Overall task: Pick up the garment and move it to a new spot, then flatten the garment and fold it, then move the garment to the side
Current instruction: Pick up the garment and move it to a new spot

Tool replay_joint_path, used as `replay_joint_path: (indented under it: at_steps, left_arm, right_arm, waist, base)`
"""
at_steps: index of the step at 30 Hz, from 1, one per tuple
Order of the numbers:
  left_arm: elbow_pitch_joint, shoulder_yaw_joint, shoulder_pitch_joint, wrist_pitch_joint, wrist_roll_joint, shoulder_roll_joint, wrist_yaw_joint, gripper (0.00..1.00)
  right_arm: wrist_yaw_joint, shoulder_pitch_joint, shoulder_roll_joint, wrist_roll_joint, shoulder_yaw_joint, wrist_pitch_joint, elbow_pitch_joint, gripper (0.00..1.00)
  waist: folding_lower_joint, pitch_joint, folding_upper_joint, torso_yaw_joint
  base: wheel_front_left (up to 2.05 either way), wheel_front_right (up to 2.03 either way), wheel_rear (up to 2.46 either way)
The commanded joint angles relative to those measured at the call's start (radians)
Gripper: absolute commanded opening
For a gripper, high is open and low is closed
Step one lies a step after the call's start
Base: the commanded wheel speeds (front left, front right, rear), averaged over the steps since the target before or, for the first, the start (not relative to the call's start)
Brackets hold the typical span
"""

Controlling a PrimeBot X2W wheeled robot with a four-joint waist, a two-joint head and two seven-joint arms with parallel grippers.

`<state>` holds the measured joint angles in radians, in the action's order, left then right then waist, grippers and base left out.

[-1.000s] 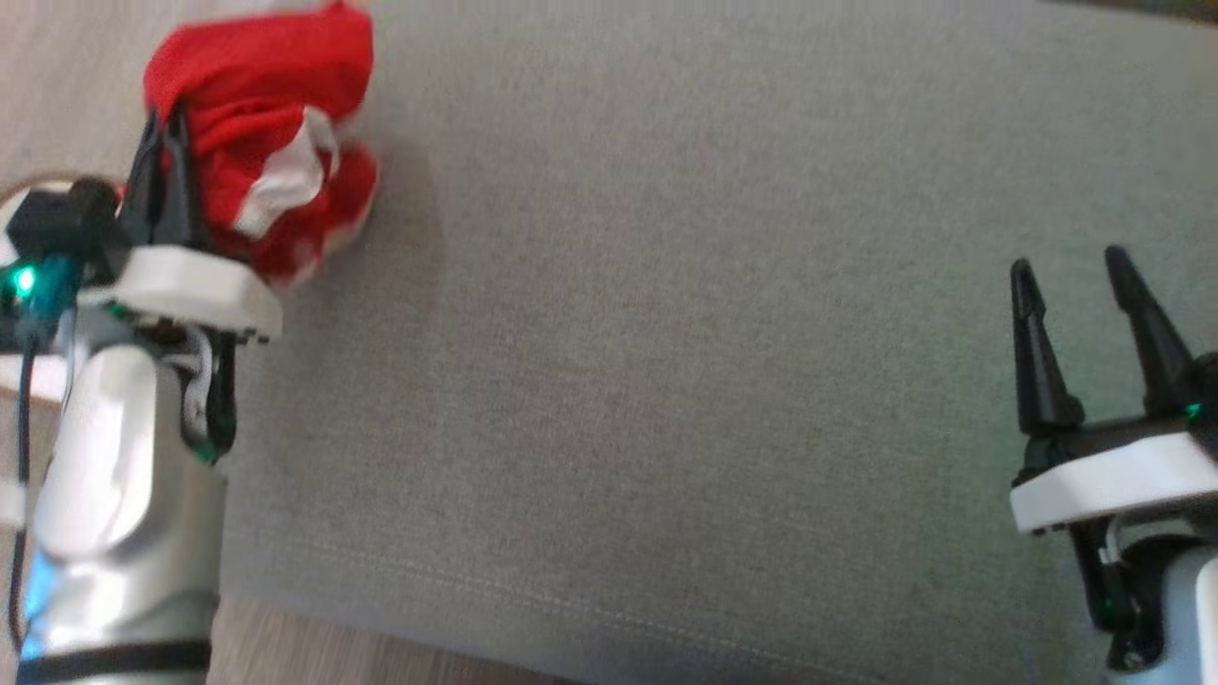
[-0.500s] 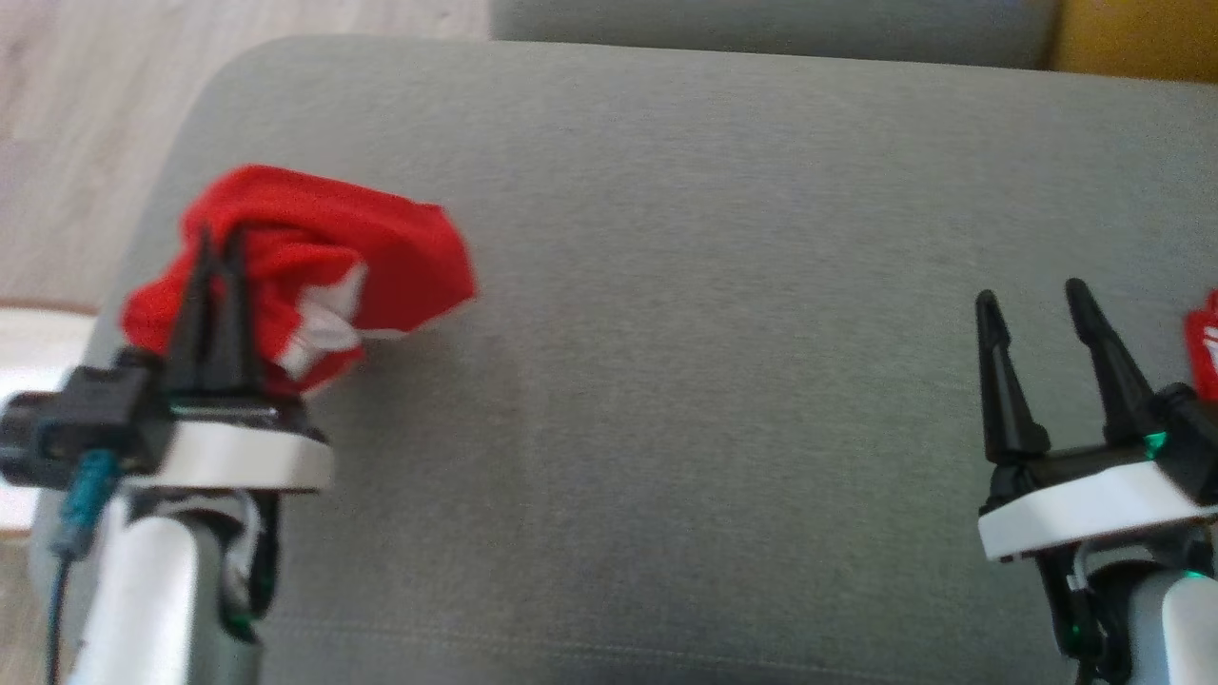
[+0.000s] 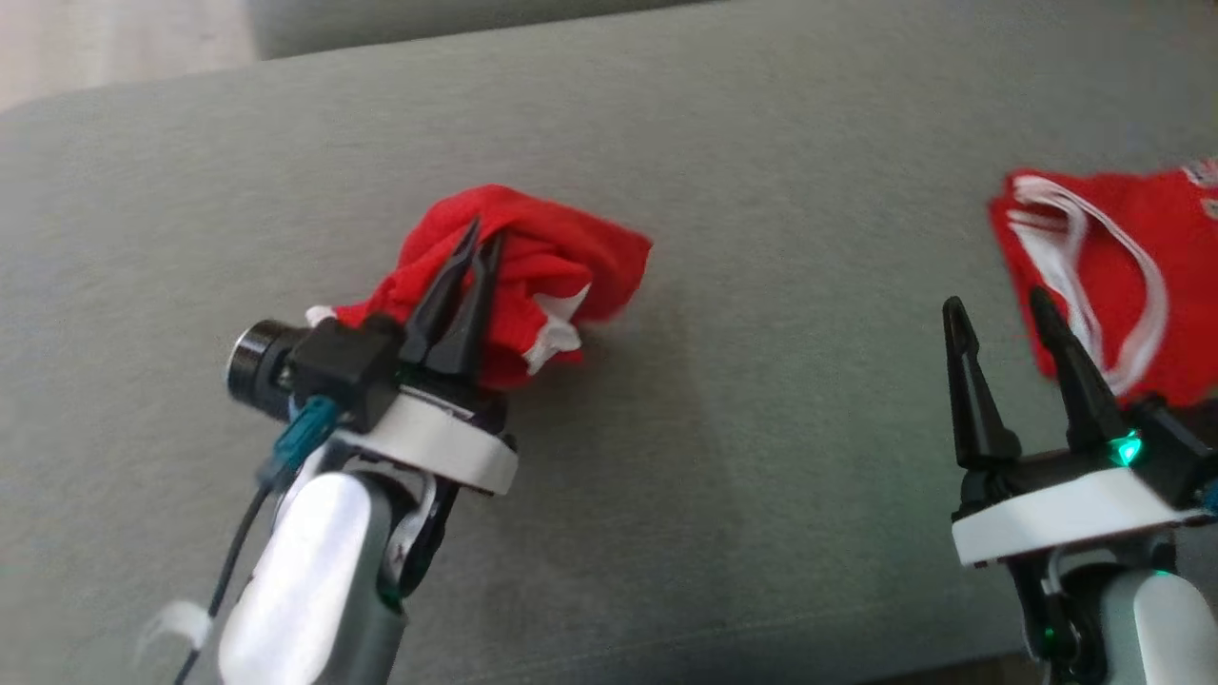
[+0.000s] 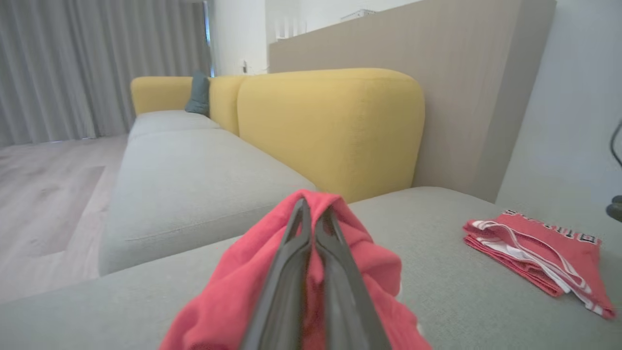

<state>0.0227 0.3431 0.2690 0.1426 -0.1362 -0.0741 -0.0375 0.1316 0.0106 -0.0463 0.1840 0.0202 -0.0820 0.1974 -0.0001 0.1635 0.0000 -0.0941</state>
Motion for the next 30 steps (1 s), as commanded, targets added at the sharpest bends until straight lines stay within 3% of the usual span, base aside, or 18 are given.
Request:
replay_joint_path:
  at_steps: [1, 11, 12, 13, 14, 22, 30]
  left_arm:
    - [-0.007, -0.017, 0.058, -0.004, 0.002, -0.003, -0.007, 0.00]
    - [0.176, 0.048, 0.075, -0.083, 0.018, -0.025, -0.035, 0.00]
    - [0.188, 0.051, 0.074, -0.084, 0.018, -0.027, -0.036, 0.06]
    - [0.198, 0.056, 0.075, -0.085, 0.017, -0.028, -0.039, 0.84]
    - [0.204, 0.063, 0.075, -0.080, 0.017, -0.029, -0.043, 1.00]
    - [0.119, 0.112, 0.031, 0.027, 0.010, -0.027, -0.048, 1.00]
    - [0.035, 0.012, -0.045, 0.082, -0.026, -0.044, 0.048, 1.00]
  right_arm:
    - [-0.001, -0.039, -0.004, 0.013, 0.022, 0.017, 0.027, 1.00]
    - [-0.001, -0.047, -0.004, 0.048, 0.019, 0.061, -0.007, 1.00]
    - [-0.001, -0.048, -0.004, 0.048, 0.018, 0.064, -0.011, 1.00]
    - [-0.001, -0.049, -0.004, 0.048, 0.016, 0.066, -0.013, 1.00]
    - [-0.001, -0.050, -0.004, 0.047, 0.014, 0.067, -0.016, 1.00]
    - [-0.001, -0.050, -0.004, 0.016, 0.017, 0.046, -0.024, 1.00]
    - [-0.001, -0.025, -0.004, -0.008, 0.012, 0.006, -0.011, 1.00]
  waist:
    - [0.0001, 0.057, 0.0000, -0.092]
    - [0.0001, 0.122, 0.0000, -0.158]
    - [0.0001, 0.124, 0.0000, -0.156]
    - [0.0001, 0.124, 0.0000, -0.151]
    - [0.0001, 0.122, 0.0000, -0.145]
    - [0.0001, 0.031, 0.0000, -0.057]
    - [0.0001, -0.048, 0.0000, 0.027]
  base:
    - [0.00, 0.00, 0.00]
    - [0.00, 0.00, 0.00]
    - [0.00, 0.00, 0.00]
    - [0.00, 0.00, 0.00]
    - [0.00, 0.00, 0.00]
    - [0.00, 0.00, 0.00]
    - [0.00, 0.00, 0.00]
